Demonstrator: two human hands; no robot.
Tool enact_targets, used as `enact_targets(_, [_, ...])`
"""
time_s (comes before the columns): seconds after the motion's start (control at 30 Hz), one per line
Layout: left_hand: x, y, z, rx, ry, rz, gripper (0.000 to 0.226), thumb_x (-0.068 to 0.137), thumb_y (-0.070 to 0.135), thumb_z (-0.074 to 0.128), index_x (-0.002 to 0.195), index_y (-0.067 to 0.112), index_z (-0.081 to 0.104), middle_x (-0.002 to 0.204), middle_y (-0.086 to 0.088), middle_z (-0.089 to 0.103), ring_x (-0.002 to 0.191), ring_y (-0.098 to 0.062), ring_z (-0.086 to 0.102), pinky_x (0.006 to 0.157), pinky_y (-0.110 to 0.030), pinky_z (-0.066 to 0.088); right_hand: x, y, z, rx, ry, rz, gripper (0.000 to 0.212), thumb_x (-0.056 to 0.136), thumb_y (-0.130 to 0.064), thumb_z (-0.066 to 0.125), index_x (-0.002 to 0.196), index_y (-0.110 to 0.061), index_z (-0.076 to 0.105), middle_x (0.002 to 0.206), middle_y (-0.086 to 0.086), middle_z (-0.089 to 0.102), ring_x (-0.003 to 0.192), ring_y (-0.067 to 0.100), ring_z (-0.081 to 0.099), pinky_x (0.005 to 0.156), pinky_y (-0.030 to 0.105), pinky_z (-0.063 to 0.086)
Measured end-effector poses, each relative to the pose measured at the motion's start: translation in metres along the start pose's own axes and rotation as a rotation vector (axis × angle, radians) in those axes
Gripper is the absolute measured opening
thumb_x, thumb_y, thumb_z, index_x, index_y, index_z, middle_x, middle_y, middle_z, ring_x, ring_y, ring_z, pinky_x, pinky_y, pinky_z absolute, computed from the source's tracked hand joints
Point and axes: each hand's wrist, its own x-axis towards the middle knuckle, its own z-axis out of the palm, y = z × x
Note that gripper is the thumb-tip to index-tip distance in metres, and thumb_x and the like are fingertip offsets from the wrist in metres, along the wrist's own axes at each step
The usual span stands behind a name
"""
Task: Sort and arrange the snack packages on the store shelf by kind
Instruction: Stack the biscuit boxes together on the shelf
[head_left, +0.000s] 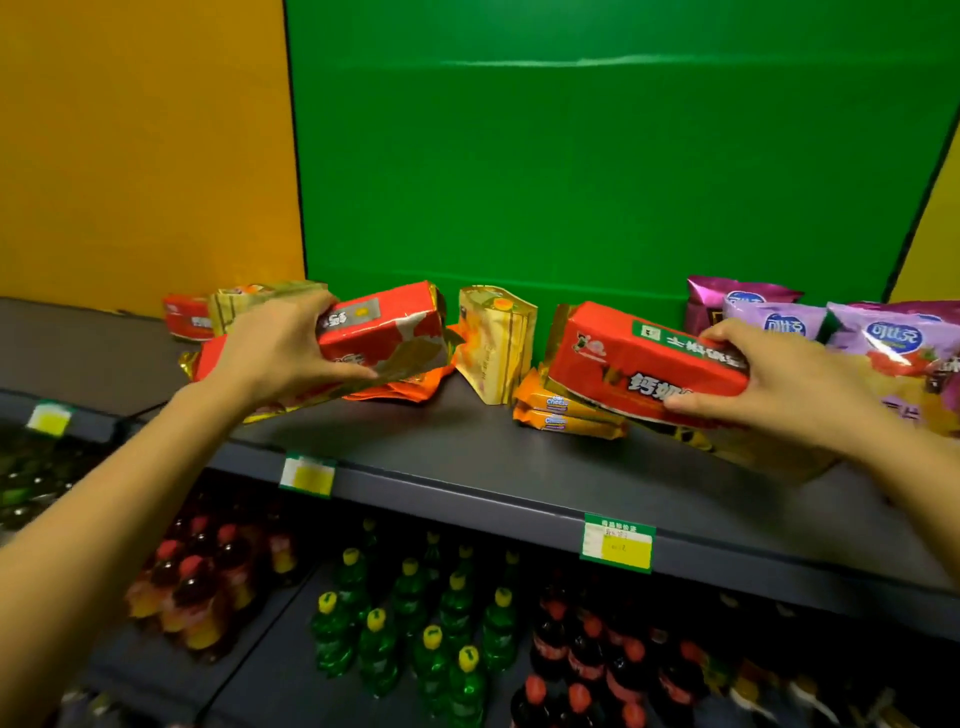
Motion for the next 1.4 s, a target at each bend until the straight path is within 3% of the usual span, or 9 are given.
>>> enact_targets(0.1, [-0.019, -0.020, -0.015, 0.053, 0.016, 0.027, 0.091, 0.055, 0.062, 0.074, 0.132, 0.021, 0.048, 0.128, -0.006, 0.062, 0.108, -0.027, 0.062, 0.079, -0.038, 0.050, 0.011, -0.033, 0.006, 0.032, 0.001, -0.038, 0.083, 0.053, -0.079, 0.049, 0.119, -0.028, 0.049, 0.118, 0.001, 0.064, 0.102, 0.025, 0.061, 0.077, 0.031, 0.045])
enact_targets(0.23, [-0.041, -0.068, -0.031, 0.149, 0.012, -0.001, 0.076, 0.055, 0.059, 0.077, 0.116, 0.018, 0.056, 0.109, -0.008, 0.069, 0.093, -0.030, 0.065, 0.065, -0.029, 0.038, 0.028, -0.083, 0.015, 0.086, 0.005, -0.095, 0.092, 0.042, -0.088, 0.038, 0.115, -0.034, 0.049, 0.116, -0.001, 0.065, 0.103, 0.026, 0.062, 0.085, 0.040, 0.050])
enact_targets(0.43, [-0.060, -0.152, -0.059, 0.197, 0.002, -0.018, 0.071, 0.054, 0.060, 0.077, 0.108, 0.017, 0.058, 0.102, -0.005, 0.069, 0.088, -0.028, 0.065, 0.060, -0.028, 0.036, 0.056, -0.169, 0.025, 0.125, 0.015, -0.107, 0.073, 0.058, -0.073, 0.060, 0.118, -0.033, 0.050, 0.120, 0.001, 0.064, 0.106, 0.028, 0.060, 0.084, 0.037, 0.046])
enact_targets(0.77, [-0.070, -0.284, -0.076, 0.206, -0.061, 0.013, 0.084, 0.051, 0.069, 0.069, 0.117, 0.018, 0.056, 0.105, -0.004, 0.068, 0.093, -0.025, 0.064, 0.070, -0.034, 0.048, 0.098, -0.318, 0.037, 0.223, 0.073, -0.132, 0.072, 0.058, -0.073, 0.061, 0.117, -0.033, 0.052, 0.118, 0.002, 0.064, 0.106, 0.028, 0.059, 0.087, 0.039, 0.045])
enact_targets(0.9, [-0.062, -0.321, -0.075, 0.176, -0.077, 0.039, 0.079, 0.056, 0.058, 0.076, 0.117, 0.012, 0.055, 0.108, -0.008, 0.067, 0.096, -0.028, 0.063, 0.073, -0.036, 0.048, 0.122, -0.365, 0.032, 0.276, 0.107, -0.160, 0.070, 0.058, -0.073, 0.062, 0.114, -0.032, 0.054, 0.117, 0.001, 0.065, 0.106, 0.027, 0.059, 0.088, 0.040, 0.047])
enact_targets(1.13, [-0.021, -0.374, -0.053, 0.174, -0.077, 0.106, 0.083, 0.054, 0.064, 0.073, 0.113, 0.009, 0.056, 0.104, -0.011, 0.067, 0.091, -0.029, 0.063, 0.072, -0.041, 0.052, 0.174, -0.428, 0.037, 0.337, 0.195, -0.236, 0.074, 0.059, -0.071, 0.062, 0.118, -0.028, 0.054, 0.118, 0.002, 0.063, 0.105, 0.025, 0.059, 0.090, 0.043, 0.048])
enact_targets(1.27, [0.009, -0.393, -0.026, 0.173, -0.079, 0.147, 0.085, 0.052, 0.068, 0.070, 0.113, 0.011, 0.057, 0.103, -0.010, 0.068, 0.089, -0.028, 0.063, 0.069, -0.035, 0.048, 0.209, -0.453, 0.048, 0.356, 0.258, -0.251, 0.073, 0.060, -0.070, 0.064, 0.118, -0.027, 0.054, 0.117, 0.001, 0.063, 0.105, 0.025, 0.059, 0.091, 0.042, 0.047])
enact_targets(1.4, [0.036, -0.406, 0.002, 0.162, -0.110, 0.182, 0.085, 0.056, 0.063, 0.073, 0.120, 0.012, 0.053, 0.112, -0.009, 0.066, 0.099, -0.028, 0.062, 0.075, -0.034, 0.045, 0.241, -0.472, 0.057, 0.408, 0.336, -0.236, 0.074, 0.061, -0.070, 0.063, 0.118, -0.024, 0.054, 0.117, 0.001, 0.063, 0.106, 0.023, 0.058, 0.091, 0.043, 0.047])
